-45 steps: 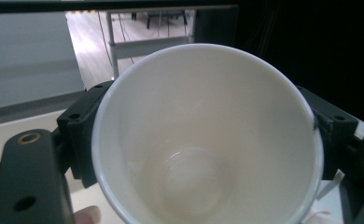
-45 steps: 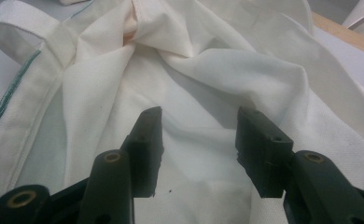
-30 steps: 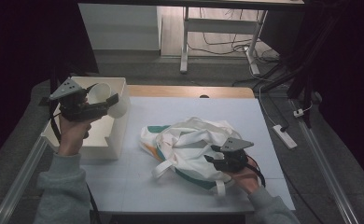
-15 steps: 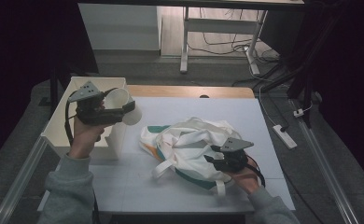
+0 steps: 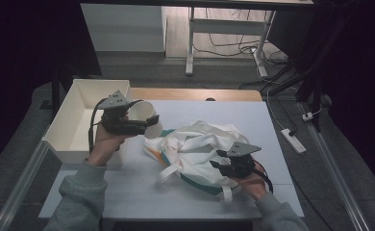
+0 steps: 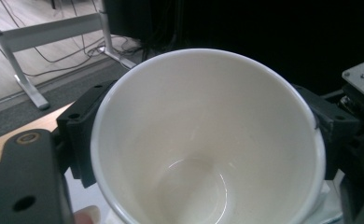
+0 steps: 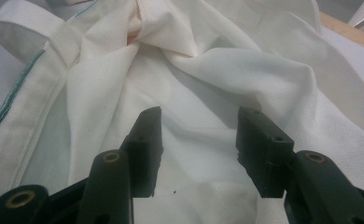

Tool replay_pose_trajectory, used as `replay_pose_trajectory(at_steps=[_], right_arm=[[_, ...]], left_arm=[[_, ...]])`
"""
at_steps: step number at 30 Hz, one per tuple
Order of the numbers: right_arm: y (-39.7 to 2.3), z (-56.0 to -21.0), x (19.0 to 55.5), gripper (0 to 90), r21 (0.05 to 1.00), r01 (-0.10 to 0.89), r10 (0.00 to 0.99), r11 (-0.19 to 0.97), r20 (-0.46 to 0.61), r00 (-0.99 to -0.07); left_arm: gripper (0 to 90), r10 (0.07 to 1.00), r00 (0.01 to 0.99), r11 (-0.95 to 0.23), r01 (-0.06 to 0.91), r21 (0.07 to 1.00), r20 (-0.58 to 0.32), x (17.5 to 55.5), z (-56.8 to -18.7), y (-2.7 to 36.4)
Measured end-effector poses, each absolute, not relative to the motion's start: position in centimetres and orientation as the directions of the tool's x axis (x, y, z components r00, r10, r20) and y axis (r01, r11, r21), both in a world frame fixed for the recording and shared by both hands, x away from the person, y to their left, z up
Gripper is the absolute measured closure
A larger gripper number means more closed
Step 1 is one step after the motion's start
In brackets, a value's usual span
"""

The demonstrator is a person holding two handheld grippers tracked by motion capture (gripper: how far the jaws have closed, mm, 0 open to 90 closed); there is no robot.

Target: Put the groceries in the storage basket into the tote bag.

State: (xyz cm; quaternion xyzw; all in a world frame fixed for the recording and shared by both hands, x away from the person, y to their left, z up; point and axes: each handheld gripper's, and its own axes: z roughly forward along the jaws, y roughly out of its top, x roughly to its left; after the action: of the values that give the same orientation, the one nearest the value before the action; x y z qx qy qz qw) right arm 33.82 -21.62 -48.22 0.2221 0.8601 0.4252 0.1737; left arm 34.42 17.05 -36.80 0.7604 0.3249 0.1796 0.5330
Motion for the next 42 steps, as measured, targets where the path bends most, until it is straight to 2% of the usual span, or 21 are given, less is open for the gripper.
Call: replay_pose_trajectory(at_steps=[12, 24, 42], right_arm=[[-21.4, -47.5, 33.6, 47.3, 0.824, 0.225, 0.53, 0.521, -0.106, -0.841], [-19.6, -46.3, 32.9, 30.2, 0.843, 0.213, 0.523, 0.494, -0.092, -0.848], [-16.8, -44.9, 32.7, 16.9, 0.864, 0.18, 0.504, 0.471, -0.095, -0.859]], left_arm=[[19.0, 0.636, 0.767, -0.28, 0.334, 0.9, -0.086, 35.1, -38.6, 13.8], [18.9, 0.579, 0.811, -0.352, 0.342, 0.871, -0.084, 35.6, -40.2, 9.8], [18.9, 0.526, 0.847, -0.409, 0.333, 0.849, -0.079, 35.5, -41.3, 6.9]])
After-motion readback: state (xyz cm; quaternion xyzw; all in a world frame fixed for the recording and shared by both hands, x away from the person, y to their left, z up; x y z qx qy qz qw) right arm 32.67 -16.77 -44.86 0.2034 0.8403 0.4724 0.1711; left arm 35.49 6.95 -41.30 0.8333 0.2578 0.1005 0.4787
